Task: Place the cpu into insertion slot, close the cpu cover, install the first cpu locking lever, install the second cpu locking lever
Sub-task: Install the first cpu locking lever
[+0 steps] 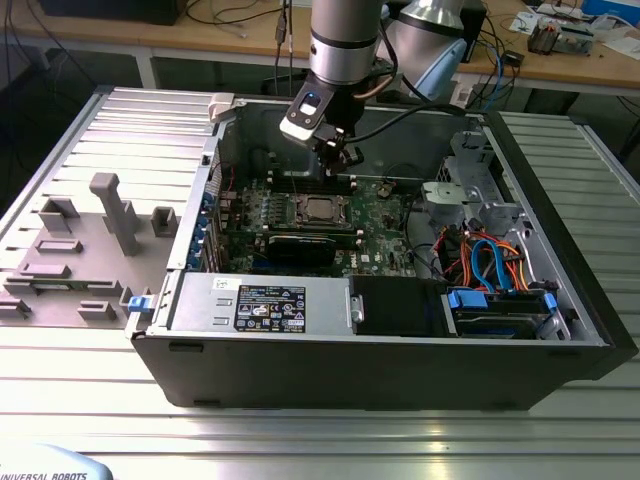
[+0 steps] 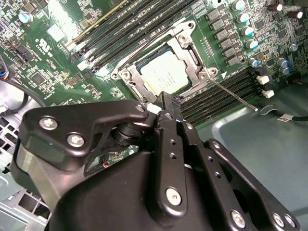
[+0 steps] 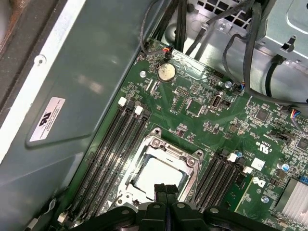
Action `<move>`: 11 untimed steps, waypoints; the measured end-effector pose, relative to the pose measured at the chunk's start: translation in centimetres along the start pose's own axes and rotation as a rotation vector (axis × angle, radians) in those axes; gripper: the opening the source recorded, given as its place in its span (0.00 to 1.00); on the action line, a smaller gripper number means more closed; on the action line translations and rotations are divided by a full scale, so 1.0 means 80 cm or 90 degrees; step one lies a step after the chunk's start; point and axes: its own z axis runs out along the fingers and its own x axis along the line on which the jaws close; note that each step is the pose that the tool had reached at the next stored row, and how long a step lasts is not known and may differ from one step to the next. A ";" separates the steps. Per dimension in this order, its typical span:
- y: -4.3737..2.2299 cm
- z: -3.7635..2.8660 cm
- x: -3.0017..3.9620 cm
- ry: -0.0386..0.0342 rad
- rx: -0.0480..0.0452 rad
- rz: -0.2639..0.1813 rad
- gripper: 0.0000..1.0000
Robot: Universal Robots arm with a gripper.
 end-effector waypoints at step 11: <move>0.0000 0.0000 0.0000 0.0005 0.0007 -0.043 0.11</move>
